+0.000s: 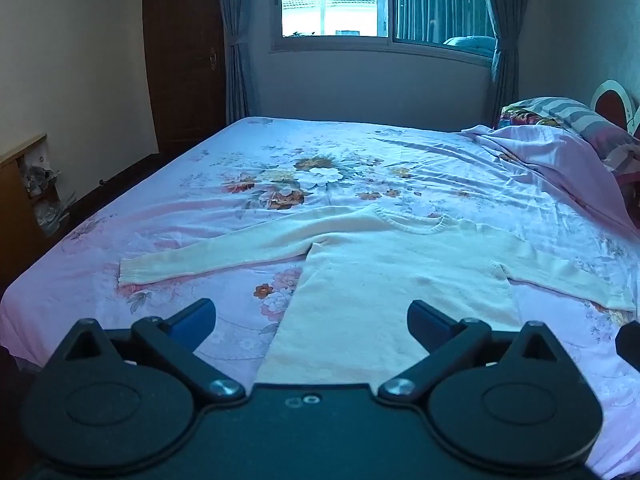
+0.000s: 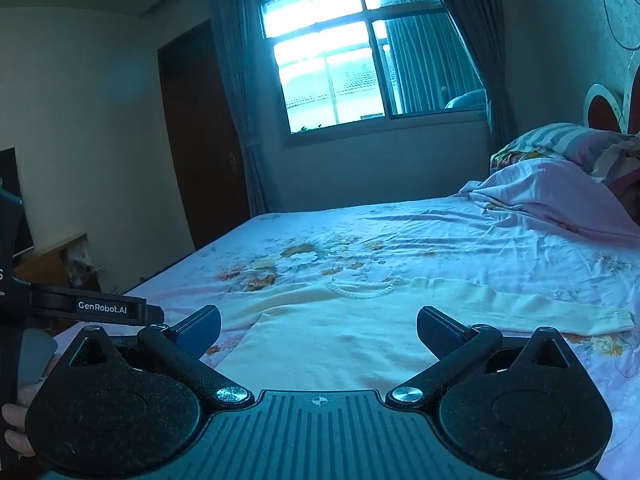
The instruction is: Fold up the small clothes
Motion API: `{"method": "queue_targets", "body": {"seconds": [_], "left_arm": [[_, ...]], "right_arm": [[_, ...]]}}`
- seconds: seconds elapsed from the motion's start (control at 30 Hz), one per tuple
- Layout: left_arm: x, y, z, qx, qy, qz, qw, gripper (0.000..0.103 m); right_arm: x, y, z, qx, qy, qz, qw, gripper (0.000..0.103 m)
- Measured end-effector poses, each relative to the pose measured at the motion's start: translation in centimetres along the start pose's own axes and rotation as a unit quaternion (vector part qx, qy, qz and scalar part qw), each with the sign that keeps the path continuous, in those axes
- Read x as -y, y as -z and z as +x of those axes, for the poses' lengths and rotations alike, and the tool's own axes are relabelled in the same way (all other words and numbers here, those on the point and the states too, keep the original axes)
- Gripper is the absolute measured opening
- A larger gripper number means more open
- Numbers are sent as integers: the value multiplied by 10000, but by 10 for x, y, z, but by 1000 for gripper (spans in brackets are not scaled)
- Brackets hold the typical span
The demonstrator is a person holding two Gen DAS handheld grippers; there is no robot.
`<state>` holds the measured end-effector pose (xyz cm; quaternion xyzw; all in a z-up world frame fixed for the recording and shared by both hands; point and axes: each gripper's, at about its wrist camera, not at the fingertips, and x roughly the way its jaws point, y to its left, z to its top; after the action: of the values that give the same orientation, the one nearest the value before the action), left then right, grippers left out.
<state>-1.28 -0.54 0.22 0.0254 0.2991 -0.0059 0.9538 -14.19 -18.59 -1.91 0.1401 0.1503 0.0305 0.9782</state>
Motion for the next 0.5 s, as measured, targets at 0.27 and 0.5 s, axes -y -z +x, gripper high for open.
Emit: {"method": "queue_targets", "body": {"seconds": [0.27, 0.5], "left_arm": [[-2, 9, -5, -69, 4, -83, 9999, 101], [-1, 10, -8, -90, -74, -104, 9999, 101]], "right_arm": [[2, -10, -16, -117, -160, -183, 9996, 103], [4, -11, -17, -84, -257, -175, 9995, 103]]}}
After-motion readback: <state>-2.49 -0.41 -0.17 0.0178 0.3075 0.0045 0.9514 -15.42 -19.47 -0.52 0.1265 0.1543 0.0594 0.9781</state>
